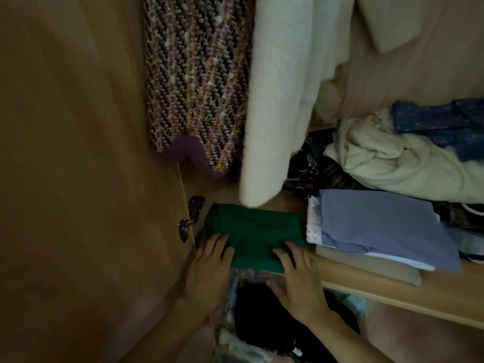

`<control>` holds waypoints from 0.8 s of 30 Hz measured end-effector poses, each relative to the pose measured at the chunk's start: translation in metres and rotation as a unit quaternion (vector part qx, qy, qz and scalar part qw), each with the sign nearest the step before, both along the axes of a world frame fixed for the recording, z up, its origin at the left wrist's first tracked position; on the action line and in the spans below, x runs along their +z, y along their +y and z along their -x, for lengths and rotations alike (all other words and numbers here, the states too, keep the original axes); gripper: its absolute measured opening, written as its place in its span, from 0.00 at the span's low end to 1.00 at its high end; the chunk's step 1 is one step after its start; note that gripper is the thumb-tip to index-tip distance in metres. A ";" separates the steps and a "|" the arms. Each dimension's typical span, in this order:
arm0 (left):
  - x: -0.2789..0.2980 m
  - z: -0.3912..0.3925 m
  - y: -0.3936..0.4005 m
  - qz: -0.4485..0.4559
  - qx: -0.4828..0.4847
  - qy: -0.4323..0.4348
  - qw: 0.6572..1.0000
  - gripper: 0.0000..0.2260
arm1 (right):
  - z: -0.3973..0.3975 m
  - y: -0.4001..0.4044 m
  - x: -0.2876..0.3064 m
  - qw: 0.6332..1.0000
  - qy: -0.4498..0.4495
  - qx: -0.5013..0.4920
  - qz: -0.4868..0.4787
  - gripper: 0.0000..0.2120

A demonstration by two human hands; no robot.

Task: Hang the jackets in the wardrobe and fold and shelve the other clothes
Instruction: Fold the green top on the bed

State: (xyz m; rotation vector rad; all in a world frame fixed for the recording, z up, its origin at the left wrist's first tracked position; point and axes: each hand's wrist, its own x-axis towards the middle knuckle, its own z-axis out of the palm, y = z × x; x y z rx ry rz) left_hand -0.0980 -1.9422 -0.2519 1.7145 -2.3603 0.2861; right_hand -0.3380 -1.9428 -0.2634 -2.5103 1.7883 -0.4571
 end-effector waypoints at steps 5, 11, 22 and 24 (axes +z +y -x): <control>-0.010 0.012 0.012 -0.016 0.003 0.021 1.000 0.25 | -0.002 0.017 -0.009 1.000 0.022 0.012 0.005 0.32; -0.023 0.004 -0.017 -0.022 -0.017 0.040 0.999 0.22 | -0.004 -0.014 -0.010 1.000 0.003 -0.004 -0.006 0.26; 0.007 0.011 -0.059 -0.093 0.046 0.025 0.994 0.35 | -0.021 -0.051 0.026 0.995 0.012 -0.021 -0.101 0.46; 0.001 0.012 -0.045 -0.036 0.046 0.036 0.998 0.24 | -0.019 -0.041 0.020 0.998 0.043 -0.012 -0.053 0.36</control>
